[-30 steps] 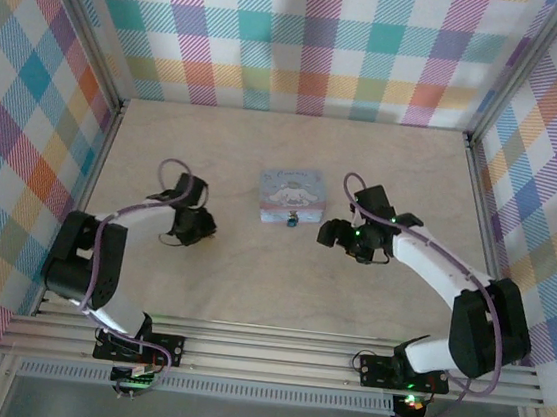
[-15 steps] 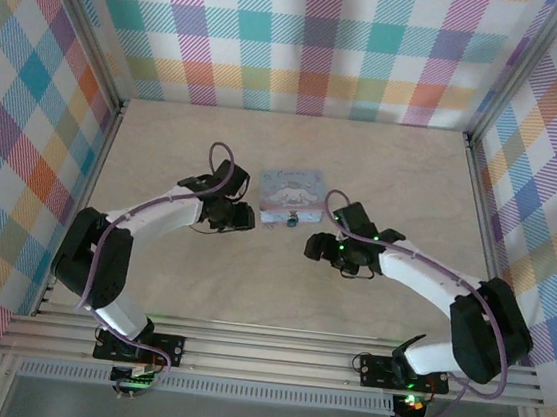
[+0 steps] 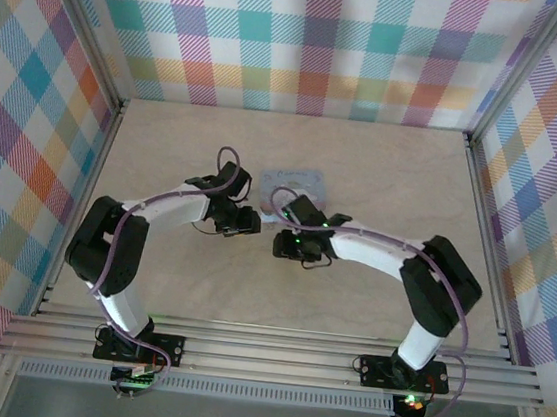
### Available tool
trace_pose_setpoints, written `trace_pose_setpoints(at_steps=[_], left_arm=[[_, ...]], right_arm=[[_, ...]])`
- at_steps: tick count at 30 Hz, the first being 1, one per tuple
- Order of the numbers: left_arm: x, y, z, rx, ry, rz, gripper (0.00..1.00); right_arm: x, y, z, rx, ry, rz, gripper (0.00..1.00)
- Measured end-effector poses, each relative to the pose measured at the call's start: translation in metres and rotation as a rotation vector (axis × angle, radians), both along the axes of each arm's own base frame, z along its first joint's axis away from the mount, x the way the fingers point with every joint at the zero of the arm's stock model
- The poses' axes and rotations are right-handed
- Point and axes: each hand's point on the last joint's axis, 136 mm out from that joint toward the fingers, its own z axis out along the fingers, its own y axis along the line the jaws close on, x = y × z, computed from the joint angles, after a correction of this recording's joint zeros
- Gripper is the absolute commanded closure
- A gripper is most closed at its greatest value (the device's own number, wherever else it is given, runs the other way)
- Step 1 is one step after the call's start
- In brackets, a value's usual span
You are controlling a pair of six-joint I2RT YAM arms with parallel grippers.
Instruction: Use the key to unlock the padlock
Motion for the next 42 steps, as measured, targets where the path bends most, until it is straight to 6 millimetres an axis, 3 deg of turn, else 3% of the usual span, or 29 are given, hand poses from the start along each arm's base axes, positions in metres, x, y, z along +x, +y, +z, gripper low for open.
trace_pose_setpoints(at_steps=[4,10,16,20,24,34,42], left_arm=[[0.014,-0.011,0.0,-0.022,0.004,-0.001,0.68],[0.046,-0.026,0.003,-0.044,-0.017,0.002,0.68],[0.082,-0.045,0.007,-0.063,-0.052,-0.005,0.67],[0.088,-0.044,0.011,-0.065,-0.06,0.002,0.64],[0.08,-0.029,0.001,-0.041,-0.024,0.032,0.62],[0.044,0.05,-0.013,0.002,0.085,0.215,0.6],[0.037,0.062,0.001,-0.005,0.066,0.237,0.59]], right_arm=[[0.024,0.02,0.008,-0.02,-0.062,0.028,0.58],[0.051,0.013,0.009,-0.064,-0.087,0.021,0.63],[0.061,0.002,0.009,-0.068,-0.089,-0.004,0.72],[0.061,0.006,0.006,-0.063,-0.077,0.001,0.72],[0.065,0.017,-0.001,-0.07,-0.068,0.009,0.67],[0.08,0.04,-0.016,-0.111,-0.059,0.051,0.64],[0.083,0.044,-0.029,-0.159,-0.04,0.091,0.72]])
